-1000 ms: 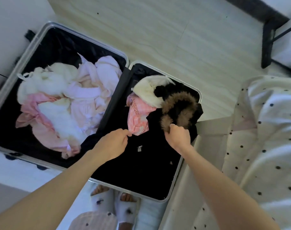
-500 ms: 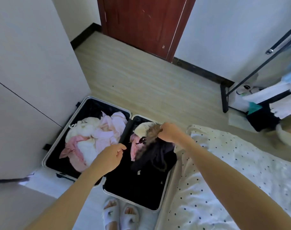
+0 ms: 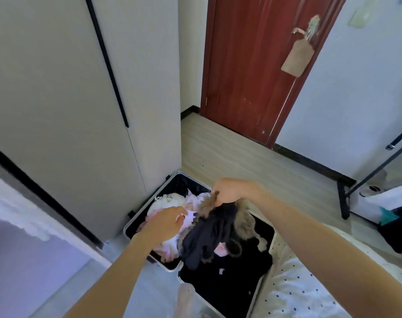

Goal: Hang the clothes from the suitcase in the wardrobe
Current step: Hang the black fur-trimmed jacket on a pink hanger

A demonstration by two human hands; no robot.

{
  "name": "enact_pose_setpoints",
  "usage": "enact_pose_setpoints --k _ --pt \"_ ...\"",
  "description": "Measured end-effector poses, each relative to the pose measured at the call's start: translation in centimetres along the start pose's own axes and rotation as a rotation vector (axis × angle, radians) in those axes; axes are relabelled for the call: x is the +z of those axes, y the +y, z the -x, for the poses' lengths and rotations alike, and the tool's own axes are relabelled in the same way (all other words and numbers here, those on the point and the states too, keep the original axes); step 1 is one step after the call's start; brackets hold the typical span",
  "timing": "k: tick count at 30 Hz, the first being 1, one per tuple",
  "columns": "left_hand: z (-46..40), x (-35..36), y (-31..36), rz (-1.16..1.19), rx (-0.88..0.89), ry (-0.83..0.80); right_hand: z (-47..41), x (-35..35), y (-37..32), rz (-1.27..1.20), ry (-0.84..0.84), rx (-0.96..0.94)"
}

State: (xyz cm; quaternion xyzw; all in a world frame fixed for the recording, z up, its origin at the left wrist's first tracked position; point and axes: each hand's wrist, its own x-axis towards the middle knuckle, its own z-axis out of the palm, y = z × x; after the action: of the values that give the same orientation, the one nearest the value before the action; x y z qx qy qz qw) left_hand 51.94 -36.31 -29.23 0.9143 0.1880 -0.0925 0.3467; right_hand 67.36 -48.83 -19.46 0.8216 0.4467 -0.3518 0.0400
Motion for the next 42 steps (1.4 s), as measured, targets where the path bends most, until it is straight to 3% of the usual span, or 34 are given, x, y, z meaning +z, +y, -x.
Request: enact_pose_setpoints --k 5,12,20,24,28,32,36,39,42 --pt "10.4 -3.3 -4.2 0.117 -0.079 0.106 2.9 1.4 -10.9 0.118 -0.012 -0.095" --pt "24.5 -7.5 -12.8 0.04 -0.281 0.17 5.3 4.0 -26.3 0.177 -0.009 -0.338" --pt "37.9 -12.0 -21.2 0.117 -0.483 0.415 4.1 7.7 -42.8 0.325 -0.037 -0.606" --pt "42.9 -14.1 -25.3 0.266 -0.577 0.545 3.0 8.2 -50.5 0.403 -0.065 -0.723" --pt "45.2 -16.4 -28.7 0.43 -0.651 0.698 0.7 8.4 -56.4 0.581 0.098 -0.838" --pt "46.7 -18.9 -32.9 0.513 -0.71 0.79 -4.0 7.8 -61.4 0.659 0.408 -1.102" --pt "46.6 -22.7 -37.4 0.528 -0.746 0.857 -10.4 6.2 -64.9 0.373 0.744 -1.376" --pt "45.9 -26.1 -40.1 0.488 -0.757 0.893 -13.3 4.5 -67.6 0.154 0.676 -1.367" --pt "44.6 -29.2 -43.2 0.563 -0.717 0.93 -15.6 2.8 -70.0 -0.101 0.475 -1.28"
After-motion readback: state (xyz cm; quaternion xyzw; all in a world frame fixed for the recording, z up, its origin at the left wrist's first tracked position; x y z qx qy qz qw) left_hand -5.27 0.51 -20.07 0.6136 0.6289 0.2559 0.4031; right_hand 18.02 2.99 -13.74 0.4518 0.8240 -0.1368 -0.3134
